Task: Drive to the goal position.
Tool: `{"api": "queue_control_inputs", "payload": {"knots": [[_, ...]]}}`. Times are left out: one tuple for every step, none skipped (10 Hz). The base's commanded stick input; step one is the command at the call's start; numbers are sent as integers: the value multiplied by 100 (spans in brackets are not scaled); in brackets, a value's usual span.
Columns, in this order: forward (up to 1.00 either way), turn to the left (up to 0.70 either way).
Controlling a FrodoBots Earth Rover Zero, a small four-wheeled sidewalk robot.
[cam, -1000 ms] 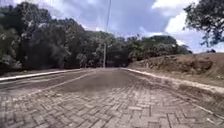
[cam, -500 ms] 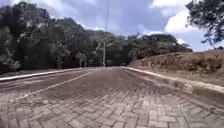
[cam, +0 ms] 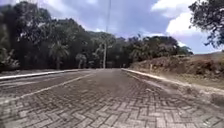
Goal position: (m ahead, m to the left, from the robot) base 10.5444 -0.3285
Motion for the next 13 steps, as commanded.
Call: {"api": "queue_control_inputs", "payload": {"knots": [[100,0],[100,0],[100,0],[100,0],[100,0],[100,0],[100,0],[100,0],[100,0],[100,0],[100,0],[100,0],[100,0]]}}
